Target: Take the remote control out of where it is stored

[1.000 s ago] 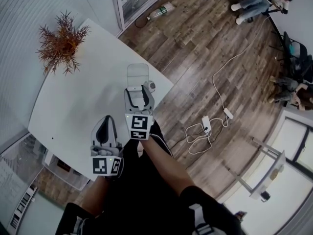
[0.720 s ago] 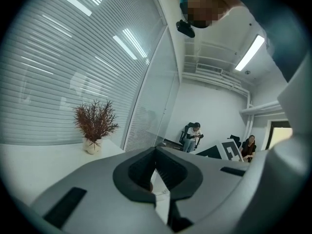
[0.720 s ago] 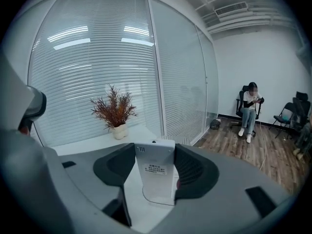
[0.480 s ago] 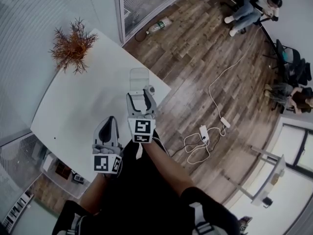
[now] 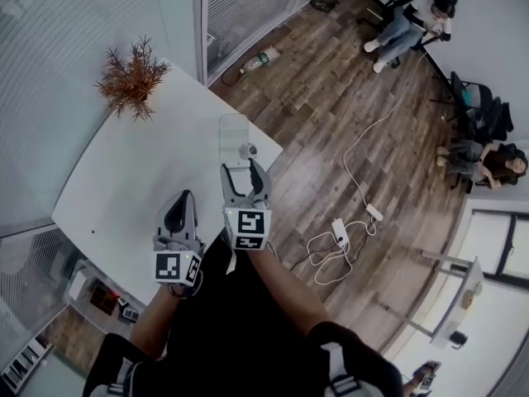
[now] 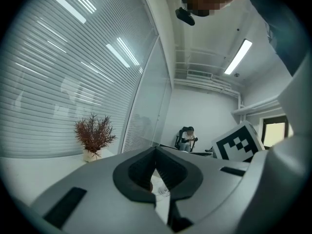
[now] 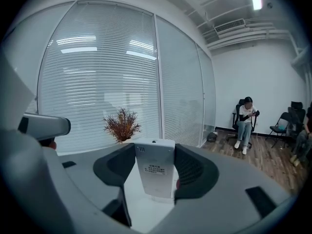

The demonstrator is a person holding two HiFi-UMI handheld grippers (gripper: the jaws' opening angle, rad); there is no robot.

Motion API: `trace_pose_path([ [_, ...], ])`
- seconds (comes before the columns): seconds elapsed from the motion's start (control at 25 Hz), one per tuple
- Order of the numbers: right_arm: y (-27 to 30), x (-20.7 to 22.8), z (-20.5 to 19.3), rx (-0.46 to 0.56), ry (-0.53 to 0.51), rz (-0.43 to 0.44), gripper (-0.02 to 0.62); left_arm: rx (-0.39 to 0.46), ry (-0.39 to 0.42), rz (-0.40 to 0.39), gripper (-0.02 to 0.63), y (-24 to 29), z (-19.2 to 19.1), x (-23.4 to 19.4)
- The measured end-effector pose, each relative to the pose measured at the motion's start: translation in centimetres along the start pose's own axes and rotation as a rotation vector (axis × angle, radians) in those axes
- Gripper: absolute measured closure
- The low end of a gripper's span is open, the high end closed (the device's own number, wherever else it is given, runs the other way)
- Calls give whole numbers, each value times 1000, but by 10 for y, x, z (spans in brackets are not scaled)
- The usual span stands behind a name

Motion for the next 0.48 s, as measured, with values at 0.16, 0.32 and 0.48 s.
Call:
trace_pose_path([
  [0.16,-26,0,2,22,2,-7,341,15,13,-31,601,-13,-2,11],
  [0.32,-51,-1,9,43,-1,1,341,27,23,-58,601,-23,0,23],
  [0.48,-74,-1,12,64,-1,18,341,27,30,-81,601,-30,-1,35],
])
Point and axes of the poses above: the fingertips, and each gripper's own axes: y forward along the fingers, x to its right, z out of its top, the point moved 9 cm from there along -y, backward along the fingers, and after that the axes turned 9 degrees about -x, right-handed, at the moved point
